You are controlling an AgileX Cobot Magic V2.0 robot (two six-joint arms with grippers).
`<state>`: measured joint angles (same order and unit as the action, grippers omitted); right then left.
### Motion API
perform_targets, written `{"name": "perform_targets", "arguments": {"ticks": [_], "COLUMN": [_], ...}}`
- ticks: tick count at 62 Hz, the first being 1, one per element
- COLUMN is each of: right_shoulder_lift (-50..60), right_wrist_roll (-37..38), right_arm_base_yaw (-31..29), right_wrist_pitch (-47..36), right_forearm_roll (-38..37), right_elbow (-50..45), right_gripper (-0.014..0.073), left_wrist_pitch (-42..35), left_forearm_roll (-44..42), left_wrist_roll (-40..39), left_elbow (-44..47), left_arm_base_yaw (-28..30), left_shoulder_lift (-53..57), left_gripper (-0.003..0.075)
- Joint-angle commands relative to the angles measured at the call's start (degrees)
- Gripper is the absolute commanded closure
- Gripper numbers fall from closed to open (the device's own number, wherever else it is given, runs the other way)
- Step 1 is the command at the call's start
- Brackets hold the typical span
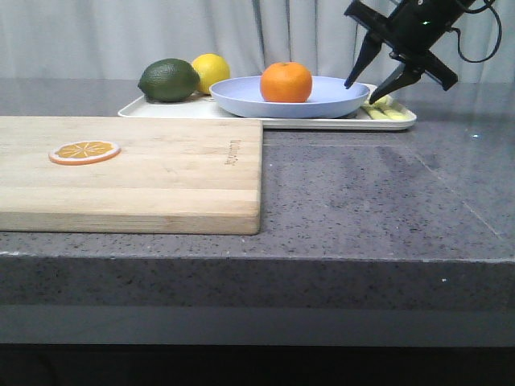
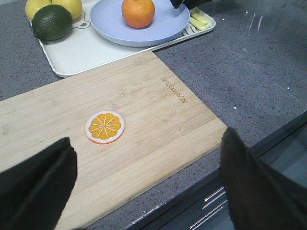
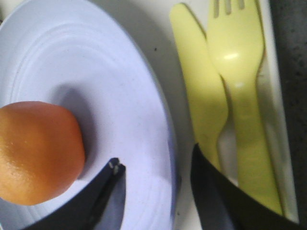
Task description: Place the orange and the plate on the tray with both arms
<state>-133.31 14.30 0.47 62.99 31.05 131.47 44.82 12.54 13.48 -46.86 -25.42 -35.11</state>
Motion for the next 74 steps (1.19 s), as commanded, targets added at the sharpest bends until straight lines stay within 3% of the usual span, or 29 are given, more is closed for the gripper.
{"name": "perform_targets", "arguments": {"ticks": [1, 15, 33, 60, 74], "right_shoulder_lift": [4.51, 8.24, 18.3, 33.08, 43.15], "right_wrist_roll": [0.15, -0.57, -9.35, -12.05, -15.8], "right_arm_base_yaw": [-0.13, -0.31, 0.03, 6.57, 6.57], "right_wrist_pitch": [-1.79, 2.13, 8.07, 11.93, 9.4], "right_forearm_roll": [2.36, -0.78, -6.03, -17.94, -18.07], "right_elbow": [1.94, 1.94, 1.94, 1.53, -10.15], "right_gripper": [0.0118, 0.0105, 0.0105, 0.0105, 0.0105], "left_wrist_pitch": [-4.28, -4.28, -4.28, -4.28, -4.28], "left_forearm_roll": [0.73, 0.73, 0.73, 0.73, 0.73], "left_wrist_roll": [0.05, 0.05, 0.05, 0.05, 0.05], "left_elbow": [-1.42, -1.42, -1.42, -1.42, -1.42], "left_arm_base_yaw": [0.11, 0.11, 0.11, 0.2, 0.2], "left_shoulder_lift": [-0.46, -0.46, -0.46, -0.46, -0.46], "left_gripper": [0.0134, 0.0134, 0.0134, 0.0134, 0.0134]}}
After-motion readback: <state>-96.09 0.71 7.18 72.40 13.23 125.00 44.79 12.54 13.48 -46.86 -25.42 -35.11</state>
